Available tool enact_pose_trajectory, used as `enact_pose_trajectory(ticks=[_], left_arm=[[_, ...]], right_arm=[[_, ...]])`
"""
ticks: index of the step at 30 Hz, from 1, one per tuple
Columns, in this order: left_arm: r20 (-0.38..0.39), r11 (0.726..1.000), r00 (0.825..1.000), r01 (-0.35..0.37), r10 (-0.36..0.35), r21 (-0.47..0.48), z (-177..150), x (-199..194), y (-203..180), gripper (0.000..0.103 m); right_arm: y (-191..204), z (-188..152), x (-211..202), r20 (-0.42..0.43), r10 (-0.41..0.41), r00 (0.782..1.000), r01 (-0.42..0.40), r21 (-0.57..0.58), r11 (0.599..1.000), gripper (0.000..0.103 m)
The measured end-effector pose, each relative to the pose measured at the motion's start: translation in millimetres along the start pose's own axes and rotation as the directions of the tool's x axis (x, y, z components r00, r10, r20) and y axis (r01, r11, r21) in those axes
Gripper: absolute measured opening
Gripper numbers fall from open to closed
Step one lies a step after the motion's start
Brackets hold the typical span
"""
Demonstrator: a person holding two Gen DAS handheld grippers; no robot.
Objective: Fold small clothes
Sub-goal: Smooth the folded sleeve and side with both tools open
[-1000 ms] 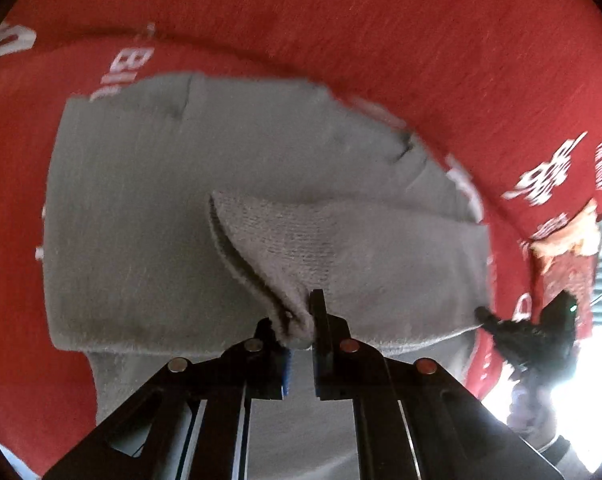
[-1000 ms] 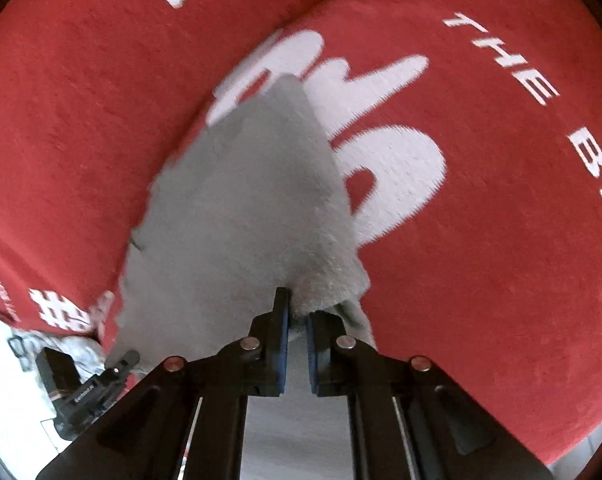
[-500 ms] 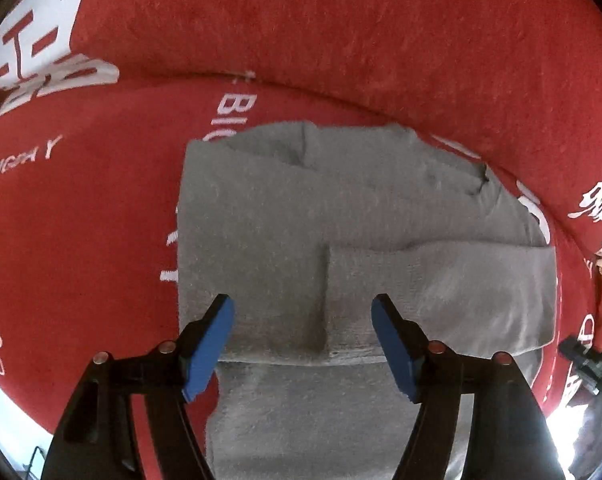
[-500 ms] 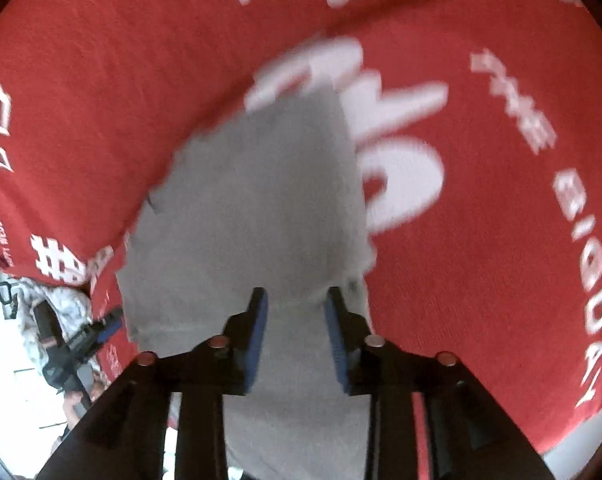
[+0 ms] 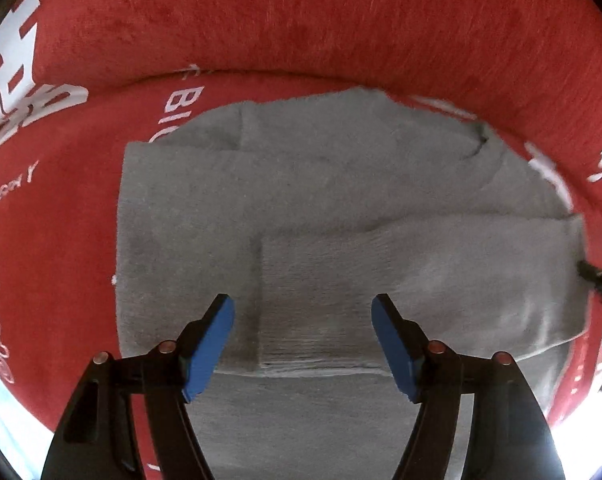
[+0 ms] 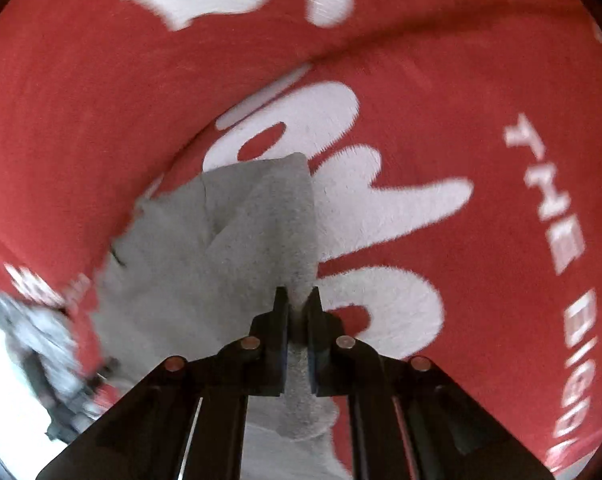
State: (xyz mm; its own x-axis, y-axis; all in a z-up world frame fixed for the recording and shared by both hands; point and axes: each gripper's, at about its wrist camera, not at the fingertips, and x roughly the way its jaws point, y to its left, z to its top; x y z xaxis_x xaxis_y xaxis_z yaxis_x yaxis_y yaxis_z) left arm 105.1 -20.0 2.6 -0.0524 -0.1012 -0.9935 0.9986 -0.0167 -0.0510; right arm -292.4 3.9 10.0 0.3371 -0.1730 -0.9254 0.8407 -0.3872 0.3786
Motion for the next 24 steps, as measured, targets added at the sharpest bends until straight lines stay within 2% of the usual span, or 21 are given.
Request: enact_pose_trajectory(ticks=[2, 3, 6, 11, 13, 15, 18, 24], left_arm=[[-0.022, 0.999, 0.999, -0.039, 0.039, 0.008, -3.0, 9.5, 1.9, 0.073], [-0.022, 0.999, 0.999, -0.038, 0.038, -0.004, -4.8, 12.3, 5.1, 0.078], [-0.023, 0.999, 0.999, -0.027, 0.027, -0.033, -8.0, 11.6, 14.5, 0.080], [-0.029, 0.997, 0.997, -0.071, 0.072, 0.007, -11.8, 6.9, 18.1, 0.080], [-0.032, 0.997, 0.996, -0.080, 0.080, -0.002, -11.9, 1.2, 19.6, 0.080], [-0.026, 0.998, 0.998, -0.054, 0.054, -0.010, -14.0, -3.8, 17.7, 0.080], [-0.023, 0.999, 0.999, -0.045, 0.046, 0.005, -14.7, -7.2, 17.4, 0.080], [-0.047, 0.998, 0.997, -0.056, 0.055, -0.009, -12.9, 8.9, 9.4, 0.080]], right_arm=[[3.2, -0.8, 5.3, -0.008, -0.088, 0.996, 0.088, -0.064, 0.994, 0.009], [3.3, -1.6, 9.8, -0.007, -0.128, 0.992, 0.127, -0.083, 0.988, 0.010], [7.2, -8.1, 5.7, 0.028, -0.180, 0.983, 0.182, -0.117, 0.976, 0.012], [12.5, -26.5, -15.0, 0.049, -0.256, 0.965, 0.261, -0.146, 0.954, 0.012], [12.3, -36.1, -29.0, 0.061, -0.245, 0.968, 0.251, -0.133, 0.959, 0.012], [18.3, -44.2, -36.0, 0.062, -0.207, 0.976, 0.213, -0.123, 0.969, 0.012], [32.3, -58.0, -37.4, 0.044, -0.175, 0.984, 0.179, -0.151, 0.972, 0.012], [52.8, -75.2, -8.5, -0.009, -0.211, 0.977, 0.204, -0.228, 0.952, 0.011]])
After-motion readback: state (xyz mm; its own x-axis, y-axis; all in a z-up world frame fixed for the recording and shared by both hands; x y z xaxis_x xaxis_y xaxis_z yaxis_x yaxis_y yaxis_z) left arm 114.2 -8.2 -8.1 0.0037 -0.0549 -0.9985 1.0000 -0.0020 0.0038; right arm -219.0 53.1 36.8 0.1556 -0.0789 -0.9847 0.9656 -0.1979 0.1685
